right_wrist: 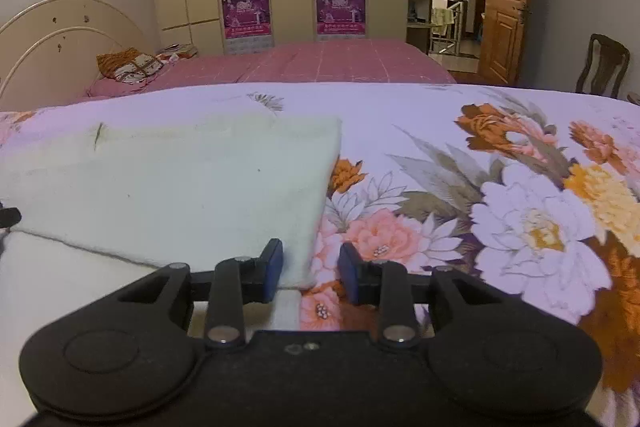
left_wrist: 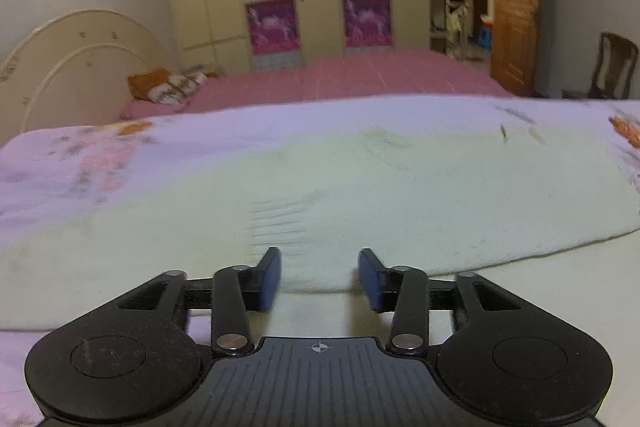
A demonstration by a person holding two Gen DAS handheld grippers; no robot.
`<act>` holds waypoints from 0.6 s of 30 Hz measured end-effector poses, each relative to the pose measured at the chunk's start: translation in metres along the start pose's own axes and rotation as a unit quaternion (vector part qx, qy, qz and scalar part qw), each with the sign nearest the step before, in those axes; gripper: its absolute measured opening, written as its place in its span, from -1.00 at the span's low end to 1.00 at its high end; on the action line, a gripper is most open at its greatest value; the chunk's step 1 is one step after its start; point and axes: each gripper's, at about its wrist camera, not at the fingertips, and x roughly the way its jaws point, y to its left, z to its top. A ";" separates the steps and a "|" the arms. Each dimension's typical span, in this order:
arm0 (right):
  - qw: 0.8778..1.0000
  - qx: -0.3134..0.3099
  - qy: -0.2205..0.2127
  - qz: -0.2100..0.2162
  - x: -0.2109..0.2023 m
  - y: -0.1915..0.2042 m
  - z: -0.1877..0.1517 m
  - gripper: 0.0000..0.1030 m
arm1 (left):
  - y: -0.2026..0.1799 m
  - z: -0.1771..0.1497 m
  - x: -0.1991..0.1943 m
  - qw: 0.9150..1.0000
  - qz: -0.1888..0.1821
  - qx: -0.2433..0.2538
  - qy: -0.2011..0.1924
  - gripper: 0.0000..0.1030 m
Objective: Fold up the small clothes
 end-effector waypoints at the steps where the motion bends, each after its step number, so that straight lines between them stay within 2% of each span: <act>1: 1.000 0.003 -0.008 0.002 -0.007 0.000 0.000 -0.40 | 0.010 -0.005 -0.006 1.000 0.005 -0.011 -0.002 0.35; 4: 1.000 0.013 -0.015 0.008 -0.019 0.000 -0.002 -0.38 | 0.056 -0.023 -0.021 0.997 0.016 -0.070 0.008 0.36; 7: 1.000 0.019 -0.014 0.013 -0.025 0.004 -0.001 -0.37 | 0.115 -0.046 -0.033 0.987 0.039 -0.157 0.015 0.36; 9: 1.000 0.021 -0.013 0.018 -0.027 0.010 0.000 -0.36 | 0.153 -0.060 -0.038 0.976 0.060 -0.207 0.020 0.36; 11: 0.999 0.017 -0.012 0.025 -0.029 0.017 0.001 -0.34 | 0.195 -0.075 -0.044 0.959 0.074 -0.274 0.014 0.35; 14: 0.999 0.013 -0.011 0.034 -0.029 0.027 0.004 -0.31 | 0.255 -0.098 -0.051 0.925 0.082 -0.372 -0.017 0.27; 16: 0.999 0.015 -0.009 0.039 -0.027 0.031 0.007 -0.31 | 0.287 -0.110 -0.053 0.903 0.082 -0.421 -0.037 0.18; 18: 0.999 0.017 -0.006 0.042 -0.024 0.033 0.009 -0.31 | 0.309 -0.118 -0.050 0.887 0.080 -0.453 -0.049 -0.02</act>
